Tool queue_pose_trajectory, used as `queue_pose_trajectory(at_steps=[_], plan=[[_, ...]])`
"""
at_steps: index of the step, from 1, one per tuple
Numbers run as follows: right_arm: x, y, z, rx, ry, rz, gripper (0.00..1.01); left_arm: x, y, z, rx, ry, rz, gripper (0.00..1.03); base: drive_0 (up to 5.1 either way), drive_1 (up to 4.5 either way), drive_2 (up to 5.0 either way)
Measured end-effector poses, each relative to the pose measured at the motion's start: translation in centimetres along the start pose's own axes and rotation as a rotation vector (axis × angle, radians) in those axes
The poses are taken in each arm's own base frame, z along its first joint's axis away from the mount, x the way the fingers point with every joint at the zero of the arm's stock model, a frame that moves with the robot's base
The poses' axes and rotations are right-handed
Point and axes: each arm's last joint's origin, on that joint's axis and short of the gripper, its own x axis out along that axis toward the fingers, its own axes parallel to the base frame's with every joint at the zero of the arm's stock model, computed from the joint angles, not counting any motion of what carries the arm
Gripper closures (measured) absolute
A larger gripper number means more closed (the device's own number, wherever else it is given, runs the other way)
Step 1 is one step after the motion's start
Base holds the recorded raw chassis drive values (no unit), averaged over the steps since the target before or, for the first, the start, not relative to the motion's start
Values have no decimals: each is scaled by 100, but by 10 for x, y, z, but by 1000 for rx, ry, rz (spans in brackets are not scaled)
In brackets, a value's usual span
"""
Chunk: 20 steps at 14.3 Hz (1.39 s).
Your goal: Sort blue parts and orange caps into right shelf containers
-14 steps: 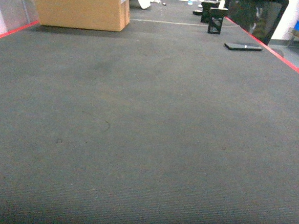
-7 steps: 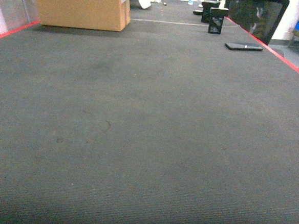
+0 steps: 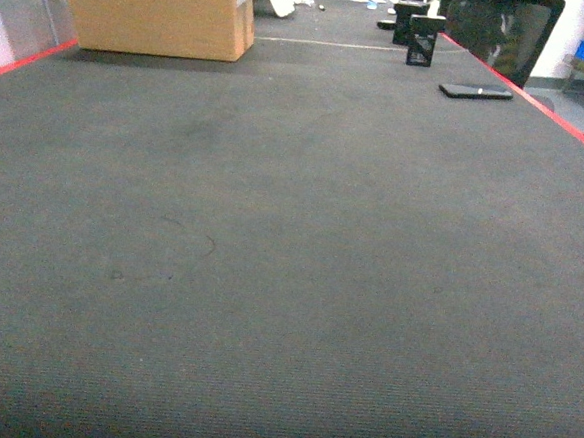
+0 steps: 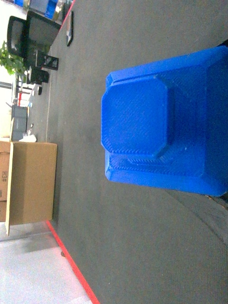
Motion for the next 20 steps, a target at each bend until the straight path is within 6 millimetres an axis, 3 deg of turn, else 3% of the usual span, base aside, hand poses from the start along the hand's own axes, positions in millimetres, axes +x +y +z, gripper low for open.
queue_pose_trajectory(at_steps=[20], plan=[[0, 0, 0, 0, 0, 0, 57, 0, 0, 0, 0, 1, 1, 62, -140, -140, -140]])
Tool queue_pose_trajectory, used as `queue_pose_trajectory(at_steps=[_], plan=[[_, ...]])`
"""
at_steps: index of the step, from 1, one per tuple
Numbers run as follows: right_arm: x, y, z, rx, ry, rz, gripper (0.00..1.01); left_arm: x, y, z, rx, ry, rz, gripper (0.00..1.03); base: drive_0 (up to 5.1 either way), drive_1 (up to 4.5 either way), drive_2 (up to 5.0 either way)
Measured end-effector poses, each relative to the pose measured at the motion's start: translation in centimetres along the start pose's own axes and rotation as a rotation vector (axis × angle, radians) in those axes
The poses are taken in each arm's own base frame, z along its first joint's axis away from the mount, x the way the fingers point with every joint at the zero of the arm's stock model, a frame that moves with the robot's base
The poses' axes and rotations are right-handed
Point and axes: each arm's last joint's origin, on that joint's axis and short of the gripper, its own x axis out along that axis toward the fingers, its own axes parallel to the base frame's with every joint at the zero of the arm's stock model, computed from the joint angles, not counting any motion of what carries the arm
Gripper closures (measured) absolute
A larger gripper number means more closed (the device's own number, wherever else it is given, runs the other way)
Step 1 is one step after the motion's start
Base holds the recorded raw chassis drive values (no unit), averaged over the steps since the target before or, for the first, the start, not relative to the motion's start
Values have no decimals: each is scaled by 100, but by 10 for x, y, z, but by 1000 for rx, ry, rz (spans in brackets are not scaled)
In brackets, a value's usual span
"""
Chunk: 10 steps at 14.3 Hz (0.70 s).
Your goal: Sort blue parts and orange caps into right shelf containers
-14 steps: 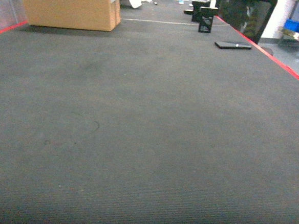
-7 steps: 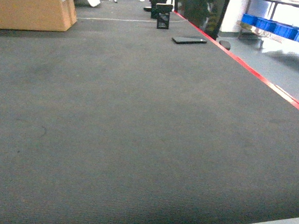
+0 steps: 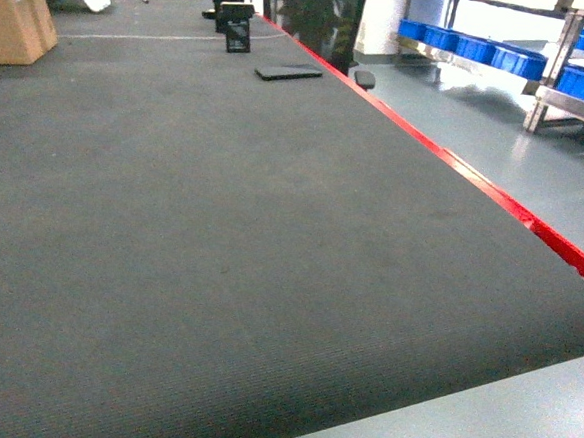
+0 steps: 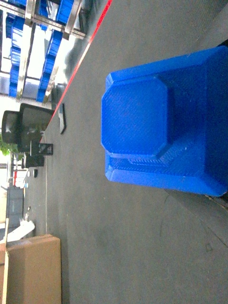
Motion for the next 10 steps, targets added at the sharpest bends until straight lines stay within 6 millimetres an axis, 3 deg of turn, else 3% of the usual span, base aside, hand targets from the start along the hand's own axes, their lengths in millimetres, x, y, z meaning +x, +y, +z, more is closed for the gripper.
queue_pose_trajectory(at_steps=[10], plan=[[0, 0, 0, 0, 0, 0, 57, 0, 0, 0, 0, 0, 0, 62, -162, -162, -162]])
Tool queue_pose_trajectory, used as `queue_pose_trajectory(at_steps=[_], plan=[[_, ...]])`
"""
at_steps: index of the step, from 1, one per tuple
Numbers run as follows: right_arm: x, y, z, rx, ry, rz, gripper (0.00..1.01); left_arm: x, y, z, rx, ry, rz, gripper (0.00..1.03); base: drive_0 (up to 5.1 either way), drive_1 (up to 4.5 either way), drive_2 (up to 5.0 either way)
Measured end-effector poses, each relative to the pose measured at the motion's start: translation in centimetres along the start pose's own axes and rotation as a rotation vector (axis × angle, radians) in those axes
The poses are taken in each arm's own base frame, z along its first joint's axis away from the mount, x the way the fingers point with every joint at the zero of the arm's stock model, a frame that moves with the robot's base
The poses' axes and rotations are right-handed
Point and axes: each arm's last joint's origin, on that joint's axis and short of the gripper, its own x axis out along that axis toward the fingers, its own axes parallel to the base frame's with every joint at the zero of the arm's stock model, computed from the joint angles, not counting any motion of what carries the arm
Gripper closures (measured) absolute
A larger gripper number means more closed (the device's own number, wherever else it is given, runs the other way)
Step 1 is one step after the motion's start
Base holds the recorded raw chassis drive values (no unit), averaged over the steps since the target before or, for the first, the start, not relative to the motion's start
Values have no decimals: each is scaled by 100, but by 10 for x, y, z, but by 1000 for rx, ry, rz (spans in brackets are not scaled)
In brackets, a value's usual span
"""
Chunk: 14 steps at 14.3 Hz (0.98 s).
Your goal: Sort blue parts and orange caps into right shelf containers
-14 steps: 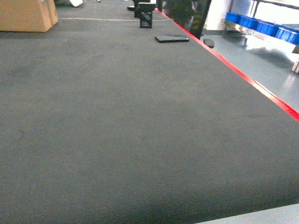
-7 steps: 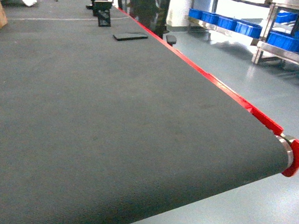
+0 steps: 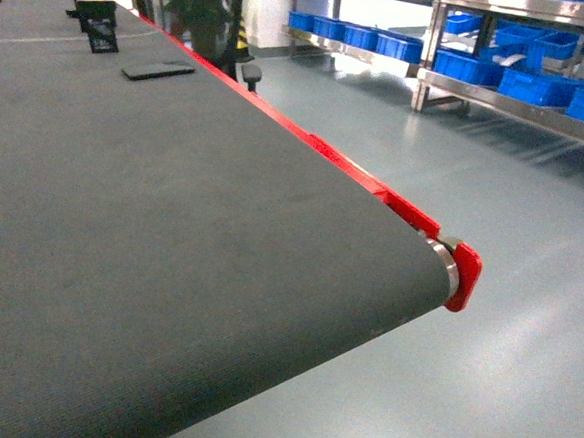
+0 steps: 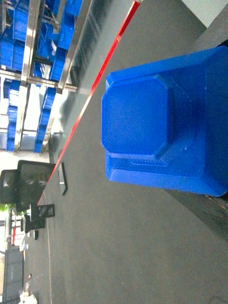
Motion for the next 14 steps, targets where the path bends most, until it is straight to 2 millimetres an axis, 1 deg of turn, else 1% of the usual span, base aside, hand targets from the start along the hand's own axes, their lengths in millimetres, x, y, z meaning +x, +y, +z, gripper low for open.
queue_pose_trajectory(at_steps=[14], plan=[[0, 0, 0, 0, 0, 0, 57, 0, 0, 0, 0, 0, 0, 62, -162, -162, -162]])
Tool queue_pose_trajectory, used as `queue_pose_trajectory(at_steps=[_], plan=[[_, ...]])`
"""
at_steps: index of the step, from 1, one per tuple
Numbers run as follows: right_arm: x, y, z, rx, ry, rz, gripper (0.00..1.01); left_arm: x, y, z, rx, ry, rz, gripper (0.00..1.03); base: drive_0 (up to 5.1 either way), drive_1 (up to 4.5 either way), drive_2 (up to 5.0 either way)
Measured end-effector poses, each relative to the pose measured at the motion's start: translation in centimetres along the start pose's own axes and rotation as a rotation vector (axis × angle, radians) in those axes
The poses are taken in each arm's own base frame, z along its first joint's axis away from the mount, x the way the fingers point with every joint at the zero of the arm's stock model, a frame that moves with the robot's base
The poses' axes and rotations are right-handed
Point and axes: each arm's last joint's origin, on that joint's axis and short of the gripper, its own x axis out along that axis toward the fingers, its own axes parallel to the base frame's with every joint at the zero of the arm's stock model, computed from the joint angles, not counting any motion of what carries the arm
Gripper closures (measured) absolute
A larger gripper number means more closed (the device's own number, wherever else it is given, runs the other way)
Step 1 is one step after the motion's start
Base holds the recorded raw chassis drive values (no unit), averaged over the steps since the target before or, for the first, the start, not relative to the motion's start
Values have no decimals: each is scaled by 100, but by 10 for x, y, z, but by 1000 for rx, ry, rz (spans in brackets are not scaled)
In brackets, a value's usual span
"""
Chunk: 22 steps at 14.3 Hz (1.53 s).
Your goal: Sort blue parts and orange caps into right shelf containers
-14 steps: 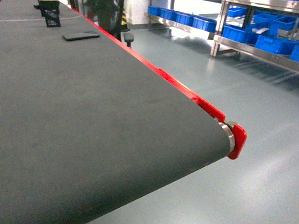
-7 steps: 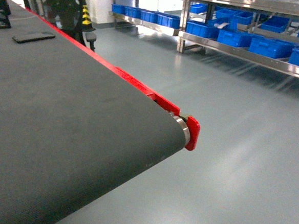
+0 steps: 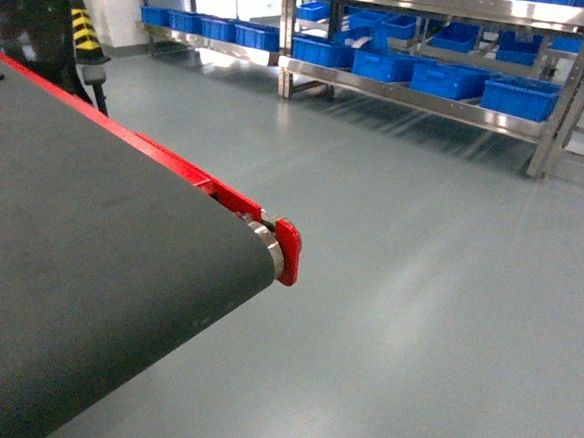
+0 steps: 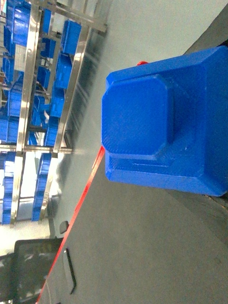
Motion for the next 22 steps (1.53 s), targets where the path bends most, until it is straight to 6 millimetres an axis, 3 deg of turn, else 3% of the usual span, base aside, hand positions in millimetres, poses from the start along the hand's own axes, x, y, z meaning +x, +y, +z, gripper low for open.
queue_pose_trajectory(at_steps=[22], plan=[[0, 0, 0, 0, 0, 0, 57, 0, 0, 0, 0, 0, 0, 62, -161, -161, -161]])
